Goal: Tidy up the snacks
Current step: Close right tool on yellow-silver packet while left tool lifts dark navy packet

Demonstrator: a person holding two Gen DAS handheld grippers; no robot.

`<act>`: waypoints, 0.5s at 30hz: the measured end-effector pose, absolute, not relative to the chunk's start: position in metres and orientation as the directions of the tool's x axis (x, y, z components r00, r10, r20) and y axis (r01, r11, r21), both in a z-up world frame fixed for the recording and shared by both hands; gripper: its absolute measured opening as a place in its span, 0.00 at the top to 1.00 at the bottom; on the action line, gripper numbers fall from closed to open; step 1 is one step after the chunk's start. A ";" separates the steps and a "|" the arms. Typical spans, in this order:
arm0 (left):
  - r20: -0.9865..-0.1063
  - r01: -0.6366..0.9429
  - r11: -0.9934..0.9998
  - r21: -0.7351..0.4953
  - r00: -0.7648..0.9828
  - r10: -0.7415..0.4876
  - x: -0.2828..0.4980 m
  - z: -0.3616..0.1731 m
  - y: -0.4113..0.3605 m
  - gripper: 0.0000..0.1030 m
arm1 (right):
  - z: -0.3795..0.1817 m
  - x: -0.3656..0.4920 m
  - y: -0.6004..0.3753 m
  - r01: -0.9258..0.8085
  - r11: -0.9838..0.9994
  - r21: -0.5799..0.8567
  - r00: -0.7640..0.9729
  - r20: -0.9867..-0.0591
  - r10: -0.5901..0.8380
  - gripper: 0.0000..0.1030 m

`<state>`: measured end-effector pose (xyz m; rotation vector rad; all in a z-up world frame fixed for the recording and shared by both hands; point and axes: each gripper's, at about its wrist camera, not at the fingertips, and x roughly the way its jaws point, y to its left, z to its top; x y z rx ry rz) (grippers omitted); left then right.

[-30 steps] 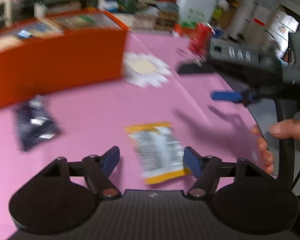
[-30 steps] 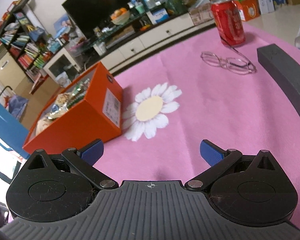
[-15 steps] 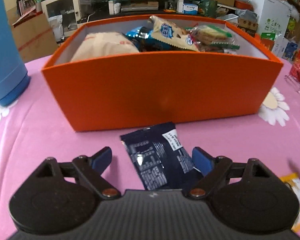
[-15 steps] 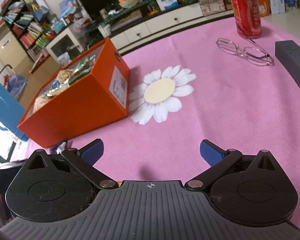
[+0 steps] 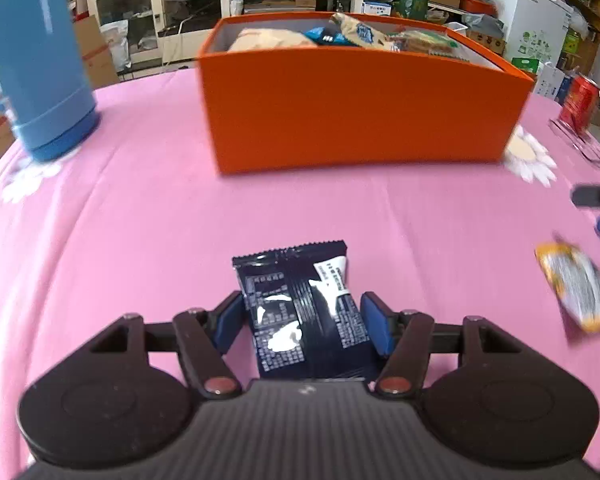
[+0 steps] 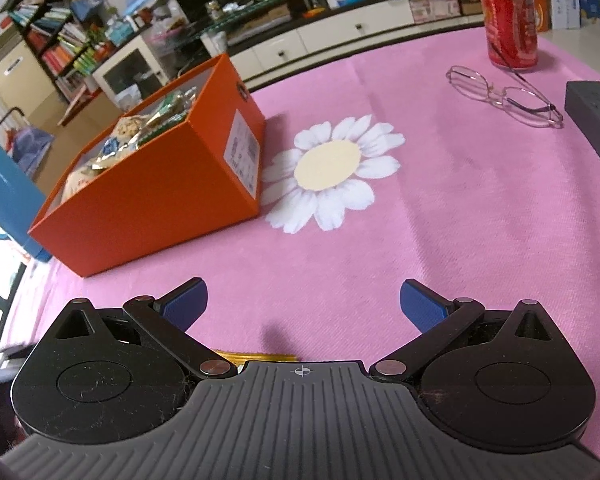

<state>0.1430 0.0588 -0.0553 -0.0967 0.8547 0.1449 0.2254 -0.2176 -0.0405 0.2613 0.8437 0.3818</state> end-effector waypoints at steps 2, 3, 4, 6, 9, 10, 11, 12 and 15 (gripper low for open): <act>-0.751 -0.168 0.985 -0.028 0.654 0.090 0.128 -0.056 0.062 0.40 | -0.043 0.221 -0.217 -0.224 0.906 0.358 0.609 -0.675 0.417 0.09; -0.746 -0.171 0.985 -0.032 0.660 0.090 0.122 -0.057 0.062 0.39 | -0.044 0.217 -0.217 -0.215 0.913 0.347 0.612 -0.681 0.403 0.09; -0.738 -0.173 0.984 -0.033 0.668 0.093 0.118 -0.058 0.062 0.39 | -0.045 0.208 -0.217 -0.198 0.923 0.329 0.620 -0.687 0.378 0.09; -0.719 -0.171 0.985 -0.033 0.688 0.095 0.113 -0.061 0.060 0.38 | -0.045 0.183 -0.215 -0.192 0.928 0.319 0.640 -0.676 0.365 0.09; -0.705 -0.175 0.984 -0.038 0.703 0.098 0.112 -0.063 0.060 0.37 | -0.038 0.144 -0.203 -0.213 0.932 0.294 0.679 -0.641 0.358 0.09; -0.701 -0.175 0.984 -0.036 0.706 0.100 0.113 -0.063 0.059 0.37 | -0.035 0.134 -0.196 -0.222 0.939 0.264 0.700 -0.627 0.342 0.09; -0.698 -0.172 0.984 -0.035 0.709 0.099 0.113 -0.063 0.058 0.37 | -0.031 0.128 -0.189 -0.225 0.948 0.224 0.721 -0.616 0.317 0.09; -0.696 -0.167 0.985 -0.036 0.712 0.095 0.112 -0.063 0.059 0.36 | -0.029 0.126 -0.181 -0.221 0.959 0.175 0.738 -0.613 0.282 0.09; -0.686 -0.161 0.986 -0.041 0.722 0.089 0.110 -0.063 0.060 0.36 | -0.028 0.129 -0.159 -0.222 0.970 0.100 0.737 -0.634 0.234 0.09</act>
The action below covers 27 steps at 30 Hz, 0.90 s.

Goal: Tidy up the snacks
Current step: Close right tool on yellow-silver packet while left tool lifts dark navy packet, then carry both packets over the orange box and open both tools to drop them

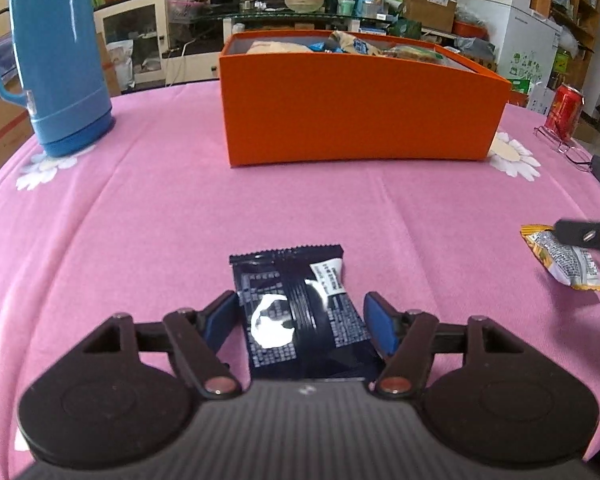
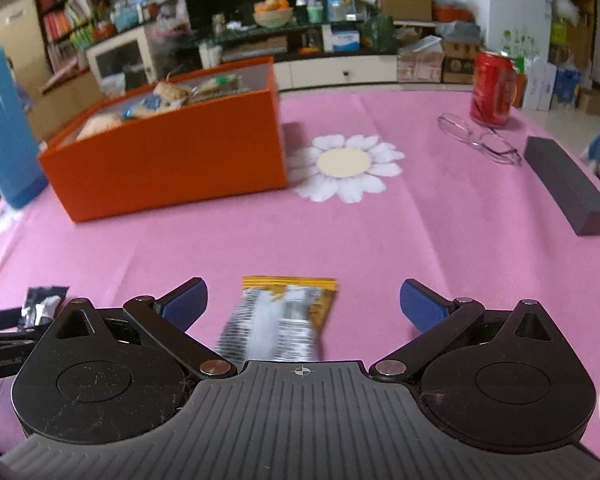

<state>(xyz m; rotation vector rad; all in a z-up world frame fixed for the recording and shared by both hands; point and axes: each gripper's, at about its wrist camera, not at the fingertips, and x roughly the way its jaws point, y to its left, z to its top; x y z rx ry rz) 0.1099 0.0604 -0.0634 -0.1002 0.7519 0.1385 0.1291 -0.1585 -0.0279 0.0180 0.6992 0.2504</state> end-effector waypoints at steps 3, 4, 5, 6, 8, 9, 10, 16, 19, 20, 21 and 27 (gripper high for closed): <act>-0.666 -0.154 0.987 -0.036 0.741 0.091 0.105 -0.066 0.059 0.37 | -0.042 0.130 -0.145 -0.221 0.971 0.093 0.708 -0.669 0.225 0.28; -0.657 -0.148 0.988 -0.036 0.749 0.089 0.104 -0.066 0.060 0.39 | -0.049 0.131 -0.142 -0.215 0.973 0.082 0.693 -0.689 0.211 0.31; -0.651 -0.143 0.989 -0.034 0.754 0.087 0.103 -0.066 0.060 0.42 | -0.051 0.127 -0.138 -0.219 0.975 0.040 0.716 -0.672 0.188 0.41; -0.650 -0.144 0.989 -0.036 0.755 0.086 0.102 -0.065 0.063 0.47 | -0.052 0.126 -0.134 -0.225 0.974 0.001 0.723 -0.671 0.167 0.53; -0.657 -0.157 0.983 -0.095 0.752 0.056 0.100 -0.062 0.073 0.48 | -0.049 0.124 -0.137 -0.229 0.973 0.027 0.715 -0.674 0.186 0.63; -0.660 -0.162 0.975 -0.152 0.751 0.022 0.099 -0.060 0.081 0.48 | -0.047 0.123 -0.140 -0.226 0.973 0.054 0.706 -0.678 0.202 0.64; -0.661 -0.165 0.967 -0.194 0.750 -0.005 0.097 -0.058 0.087 0.48 | -0.046 0.118 -0.143 -0.225 0.971 0.084 0.701 -0.678 0.221 0.64; -0.620 -0.178 0.952 -0.247 0.784 -0.014 0.090 -0.023 0.102 0.48 | -0.012 0.087 -0.141 -0.305 0.928 0.214 0.713 -0.595 0.371 0.64; -0.592 -0.173 0.950 -0.260 0.805 -0.015 0.099 0.000 0.109 0.48 | 0.018 0.093 -0.136 -0.359 0.906 0.225 0.737 -0.528 0.423 0.64; -0.585 -0.174 0.950 -0.258 0.811 -0.011 0.105 0.008 0.112 0.48 | 0.028 0.099 -0.133 -0.381 0.897 0.225 0.740 -0.508 0.441 0.64; -0.579 -0.177 0.951 -0.253 0.815 -0.002 0.113 0.016 0.115 0.48 | 0.037 0.107 -0.130 -0.401 0.889 0.220 0.742 -0.491 0.456 0.64; -0.533 -0.163 0.965 -0.207 0.846 0.029 0.188 0.058 0.129 0.48 | 0.075 0.172 -0.100 -0.471 0.870 0.148 0.770 -0.412 0.487 0.64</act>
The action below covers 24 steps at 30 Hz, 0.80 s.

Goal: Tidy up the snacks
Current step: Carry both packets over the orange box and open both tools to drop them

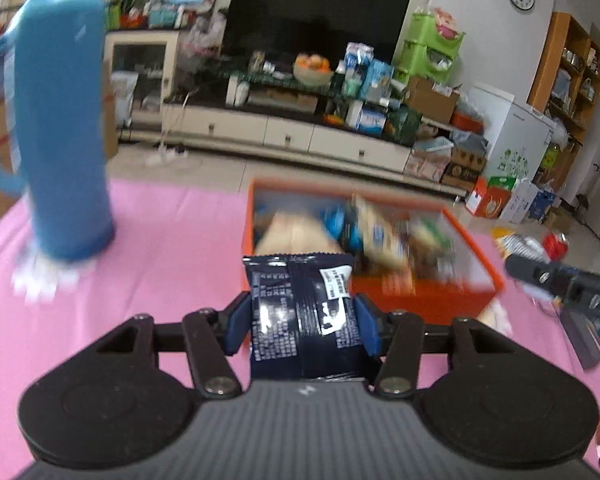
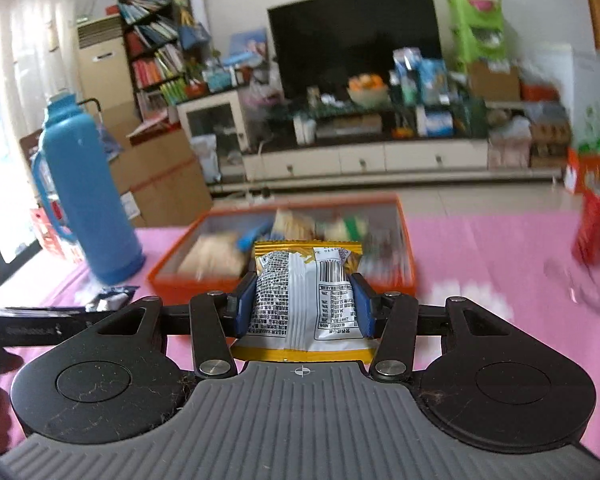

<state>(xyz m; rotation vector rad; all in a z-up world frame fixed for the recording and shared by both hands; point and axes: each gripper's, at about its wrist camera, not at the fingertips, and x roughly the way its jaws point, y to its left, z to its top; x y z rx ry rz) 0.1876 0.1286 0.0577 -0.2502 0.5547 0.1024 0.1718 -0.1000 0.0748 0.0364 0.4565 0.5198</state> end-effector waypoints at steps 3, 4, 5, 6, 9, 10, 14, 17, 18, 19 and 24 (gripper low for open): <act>-0.522 -0.157 0.975 -0.156 0.851 0.054 0.242 0.072 0.133 0.48 | 0.081 0.218 -0.084 -0.479 0.868 0.132 0.778 -0.394 0.490 0.64; -0.524 -0.155 0.978 -0.138 0.849 0.061 0.260 0.074 0.134 0.48 | 0.082 0.232 -0.079 -0.474 0.872 0.123 0.784 -0.392 0.481 0.64; -0.523 -0.148 0.982 -0.120 0.850 0.065 0.276 0.074 0.134 0.48 | 0.081 0.249 -0.075 -0.466 0.877 0.115 0.791 -0.391 0.471 0.64; -0.527 -0.146 0.984 -0.103 0.847 0.070 0.289 0.073 0.134 0.48 | 0.080 0.263 -0.072 -0.456 0.883 0.110 0.798 -0.389 0.461 0.64; -0.538 -0.130 0.989 -0.063 0.840 0.076 0.317 0.060 0.132 0.48 | 0.071 0.306 -0.067 -0.426 0.897 0.115 0.803 -0.407 0.434 0.64; -0.540 -0.120 0.991 -0.055 0.839 0.072 0.323 0.054 0.131 0.48 | 0.067 0.316 -0.067 -0.423 0.898 0.120 0.800 -0.416 0.433 0.64; -0.535 -0.105 0.994 -0.017 0.841 0.080 0.332 0.027 0.129 0.46 | 0.045 0.348 -0.058 -0.439 0.881 0.175 0.762 -0.448 0.468 0.64; -0.539 -0.103 0.995 -0.002 0.838 0.085 0.331 0.011 0.134 0.23 | 0.028 0.361 -0.042 -0.434 0.896 0.095 0.770 -0.478 0.423 0.59; -0.531 -0.088 0.996 -0.012 0.845 0.068 0.329 0.008 0.136 0.19 | 0.022 0.364 -0.041 -0.414 0.907 0.083 0.776 -0.489 0.399 0.59; -0.532 -0.080 0.997 -0.016 0.845 0.059 0.328 0.006 0.135 0.17 | 0.020 0.367 -0.043 -0.404 0.910 0.097 0.777 -0.489 0.397 0.59; -0.463 -0.092 0.996 0.014 0.882 0.088 0.309 0.024 0.128 0.09 | 0.025 0.358 -0.035 -0.436 0.897 0.074 0.757 -0.509 0.410 0.18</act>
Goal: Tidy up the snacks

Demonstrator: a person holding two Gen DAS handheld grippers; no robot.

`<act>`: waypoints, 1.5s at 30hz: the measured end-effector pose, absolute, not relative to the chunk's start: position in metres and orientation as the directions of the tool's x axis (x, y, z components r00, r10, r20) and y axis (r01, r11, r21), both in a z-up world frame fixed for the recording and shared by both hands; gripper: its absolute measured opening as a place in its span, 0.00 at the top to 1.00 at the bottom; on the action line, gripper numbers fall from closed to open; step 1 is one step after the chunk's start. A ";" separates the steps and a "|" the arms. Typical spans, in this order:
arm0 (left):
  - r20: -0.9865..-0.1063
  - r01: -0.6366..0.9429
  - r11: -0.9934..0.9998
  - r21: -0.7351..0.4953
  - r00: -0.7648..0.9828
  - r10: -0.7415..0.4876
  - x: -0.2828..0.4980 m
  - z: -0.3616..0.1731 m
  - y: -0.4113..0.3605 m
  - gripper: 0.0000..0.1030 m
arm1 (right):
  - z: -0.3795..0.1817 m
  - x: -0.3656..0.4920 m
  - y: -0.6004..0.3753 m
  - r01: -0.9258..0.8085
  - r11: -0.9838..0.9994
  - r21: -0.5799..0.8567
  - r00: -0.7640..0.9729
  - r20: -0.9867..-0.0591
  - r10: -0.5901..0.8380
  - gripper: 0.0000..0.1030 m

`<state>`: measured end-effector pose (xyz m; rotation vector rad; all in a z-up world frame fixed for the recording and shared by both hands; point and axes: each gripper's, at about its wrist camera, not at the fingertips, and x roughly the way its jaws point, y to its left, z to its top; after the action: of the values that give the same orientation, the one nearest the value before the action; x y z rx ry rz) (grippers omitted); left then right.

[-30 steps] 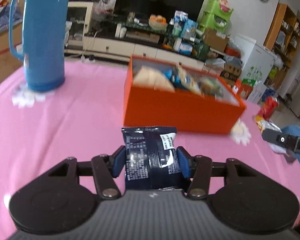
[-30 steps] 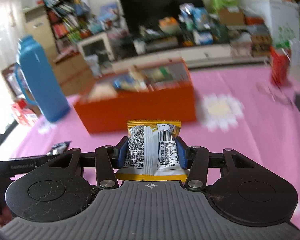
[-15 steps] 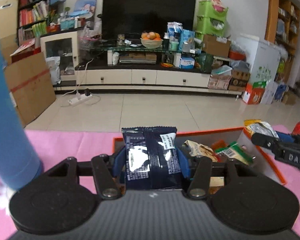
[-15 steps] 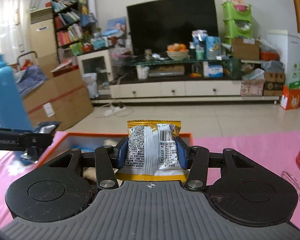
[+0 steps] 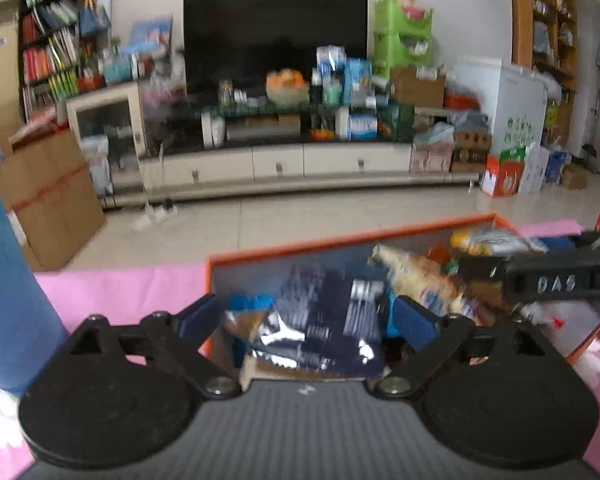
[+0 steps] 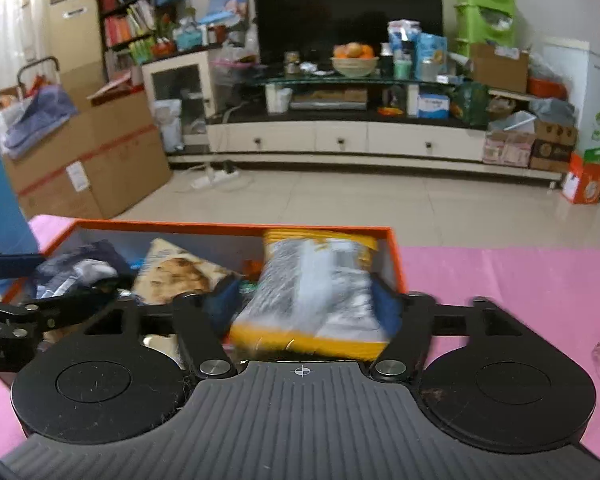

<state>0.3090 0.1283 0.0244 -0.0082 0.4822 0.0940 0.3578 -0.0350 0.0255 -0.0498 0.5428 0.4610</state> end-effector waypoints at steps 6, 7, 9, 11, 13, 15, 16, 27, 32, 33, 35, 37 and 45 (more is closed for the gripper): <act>-0.414 -0.102 0.993 -0.066 0.908 0.065 0.263 0.065 0.130 0.07 | 0.054 0.318 -0.041 -0.421 0.907 0.033 0.807 -0.444 0.390 0.06; -0.422 -0.104 0.991 -0.085 0.905 0.058 0.253 0.067 0.131 0.07 | 0.059 0.308 -0.048 -0.413 0.910 0.026 0.815 -0.435 0.383 0.06; -0.443 -0.114 0.986 -0.120 0.895 0.049 0.231 0.067 0.131 0.07 | 0.063 0.285 -0.066 -0.399 0.916 0.042 0.821 -0.430 0.377 0.06; -0.474 -0.124 0.981 -0.151 0.880 0.039 0.205 0.058 0.130 0.07 | 0.054 0.256 -0.091 -0.396 0.914 0.090 0.800 -0.455 0.391 0.06; -0.512 -0.144 0.975 -0.172 0.858 0.037 0.176 0.042 0.126 0.07 | 0.037 0.228 -0.114 -0.361 0.923 0.131 0.786 -0.490 0.376 0.06; -0.554 -0.178 0.966 -0.189 0.831 0.045 0.149 0.025 0.119 0.07 | 0.017 0.202 -0.135 -0.310 0.933 0.182 0.761 -0.541 0.358 0.06; -0.570 -0.193 0.960 -0.203 0.820 0.045 0.138 0.017 0.116 0.07 | 0.011 0.192 -0.142 -0.299 0.933 0.201 0.747 -0.559 0.360 0.06; -0.676 -0.265 0.941 -0.210 0.735 0.056 0.081 -0.028 0.061 0.07 | -0.017 0.112 -0.161 -0.302 0.931 0.204 0.730 -0.578 0.364 0.06; -0.660 -0.260 0.955 -0.142 0.744 0.105 0.075 -0.015 0.047 0.06 | -0.019 0.117 -0.160 -0.287 0.948 0.141 0.738 -0.598 0.312 0.06; -0.657 -0.258 0.958 -0.124 0.745 0.115 0.073 -0.014 0.044 0.06 | -0.020 0.118 -0.161 -0.290 0.945 0.151 0.730 -0.604 0.320 0.06; -0.654 -0.259 0.961 -0.101 0.745 0.132 0.075 -0.008 0.041 0.06 | -0.022 0.118 -0.162 -0.297 0.941 0.162 0.720 -0.609 0.332 0.06; -0.646 -0.250 0.964 -0.096 0.752 0.130 0.074 -0.005 0.038 0.06 | -0.023 0.116 -0.164 -0.300 0.942 0.150 0.720 -0.612 0.327 0.06; -0.647 -0.236 0.968 -0.083 0.752 0.128 0.074 0.000 0.030 0.07 | -0.026 0.115 -0.177 -0.276 0.948 0.160 0.718 -0.621 0.314 0.06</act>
<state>0.0743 0.0299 -0.0003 -0.1635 0.6927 0.1997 0.1145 -0.1765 -0.0258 0.0573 0.6974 0.3260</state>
